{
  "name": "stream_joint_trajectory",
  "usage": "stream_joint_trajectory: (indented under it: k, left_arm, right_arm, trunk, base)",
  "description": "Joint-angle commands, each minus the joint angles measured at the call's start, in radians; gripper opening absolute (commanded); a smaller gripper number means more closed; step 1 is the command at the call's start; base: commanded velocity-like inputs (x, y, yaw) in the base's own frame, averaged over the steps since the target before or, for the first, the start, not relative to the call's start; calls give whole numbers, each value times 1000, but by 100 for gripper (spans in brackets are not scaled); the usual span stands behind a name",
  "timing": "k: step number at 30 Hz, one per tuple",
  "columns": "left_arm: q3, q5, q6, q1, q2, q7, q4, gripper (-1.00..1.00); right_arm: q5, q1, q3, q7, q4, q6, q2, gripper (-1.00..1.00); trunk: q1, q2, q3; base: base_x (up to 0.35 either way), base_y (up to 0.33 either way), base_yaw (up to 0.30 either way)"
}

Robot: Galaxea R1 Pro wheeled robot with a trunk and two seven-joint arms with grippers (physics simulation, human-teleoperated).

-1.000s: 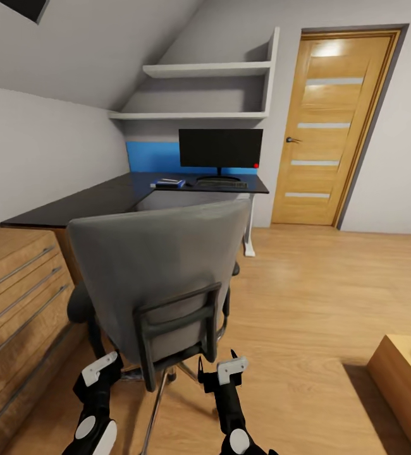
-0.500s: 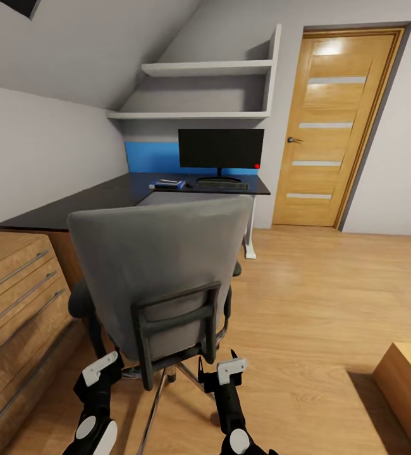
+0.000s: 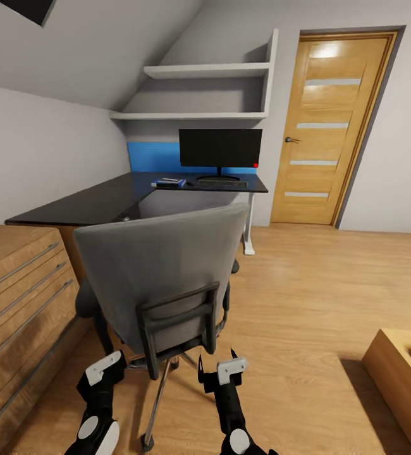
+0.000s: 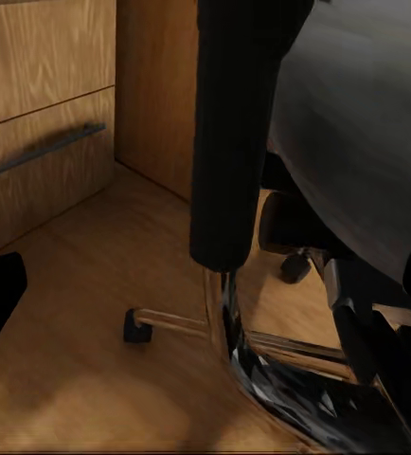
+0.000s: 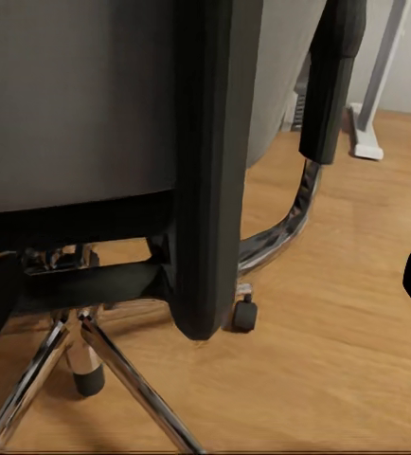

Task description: In the bedroom, organize the workspace by keeping the computer under the desk, ensuring the monitor is on the desk, placing the keyboard on the desk next to the monitor, placing the mouse on the desk next to the keyboard, moving the folder from the swivel chair onto the desk next to the mouse, stacking the notebook on top of the folder with the pen on top of the notebook, and positioning the swivel chair next to the desk.

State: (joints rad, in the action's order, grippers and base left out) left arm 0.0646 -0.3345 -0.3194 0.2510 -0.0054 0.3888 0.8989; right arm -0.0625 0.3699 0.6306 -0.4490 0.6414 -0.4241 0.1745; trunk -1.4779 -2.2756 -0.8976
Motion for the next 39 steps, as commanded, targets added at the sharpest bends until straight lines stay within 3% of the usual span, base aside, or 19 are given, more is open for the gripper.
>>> stream_joint_trajectory:
  k: [1,13,34,39]
  left_arm:
    - [4,-9,-6,1,1,4,0,100]
    - [5,-13,-4,1,0,9,1,100]
    - [4,-14,-4,1,-1,11,1,100]
    - [4,-14,-4,1,-2,11,2,100]
  right_arm:
    - [-7,1,4,-5,-2,-6,0,100]
    - [-6,1,4,-5,-7,-6,0,100]
    - [-5,1,4,-5,-19,-7,0,100]
    - [-5,1,4,-5,-19,-7,0,100]
  trunk:
    - [1,0,-1]
    - [1,0,-1]
    - [-80,-147,-67]
    - [-80,-147,-67]
  base:
    - [-163,0,0]
    - [-25,0,0]
    - [0,0,0]
    - [0,0,0]
